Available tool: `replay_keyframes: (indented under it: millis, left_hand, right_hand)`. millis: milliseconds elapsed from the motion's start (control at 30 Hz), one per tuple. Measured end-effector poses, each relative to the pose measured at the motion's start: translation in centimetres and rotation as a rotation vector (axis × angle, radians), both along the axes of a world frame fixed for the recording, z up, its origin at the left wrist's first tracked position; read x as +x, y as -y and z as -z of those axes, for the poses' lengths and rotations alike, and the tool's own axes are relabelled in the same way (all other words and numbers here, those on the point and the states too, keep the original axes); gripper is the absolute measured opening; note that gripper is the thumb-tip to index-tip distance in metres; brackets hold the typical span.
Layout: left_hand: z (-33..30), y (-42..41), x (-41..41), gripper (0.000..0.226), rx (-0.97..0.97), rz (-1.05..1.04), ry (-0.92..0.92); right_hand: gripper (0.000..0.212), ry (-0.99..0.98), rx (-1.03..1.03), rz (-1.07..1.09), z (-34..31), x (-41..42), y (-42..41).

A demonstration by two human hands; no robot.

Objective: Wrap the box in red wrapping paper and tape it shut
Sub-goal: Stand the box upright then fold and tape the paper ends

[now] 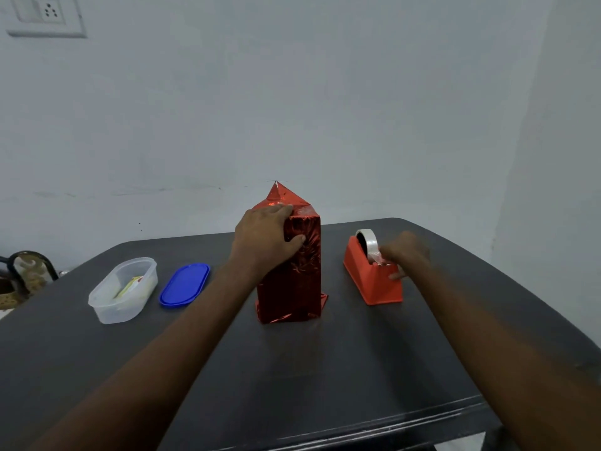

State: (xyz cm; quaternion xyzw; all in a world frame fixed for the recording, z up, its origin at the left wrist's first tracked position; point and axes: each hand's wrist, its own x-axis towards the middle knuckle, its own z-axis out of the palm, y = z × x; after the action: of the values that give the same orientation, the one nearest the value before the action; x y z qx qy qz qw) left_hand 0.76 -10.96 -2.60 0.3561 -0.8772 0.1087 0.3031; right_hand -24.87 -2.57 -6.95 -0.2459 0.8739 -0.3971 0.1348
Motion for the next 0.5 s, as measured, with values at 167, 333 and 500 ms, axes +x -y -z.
replay_keyframes:
  millis: [167, 333, 500]
  left_hand:
    - [0.0, 0.0, 0.0, 0.07, -0.004, 0.001, -0.002]
    - [0.1, 0.1, 0.0, 0.07, -0.008, 0.0, -0.008]
    - [0.2, 0.2, 0.0, 0.069, -0.017, 0.003, -0.004]
  right_hand:
    - [0.029, 0.167, -0.195, -0.022, -0.8, -0.2, -0.1]
    - [0.039, 0.28, -0.411, 0.073, 2.4, 0.1, -1.6]
    - [0.016, 0.171, -0.425, 0.17, 7.0, 1.3, -3.1]
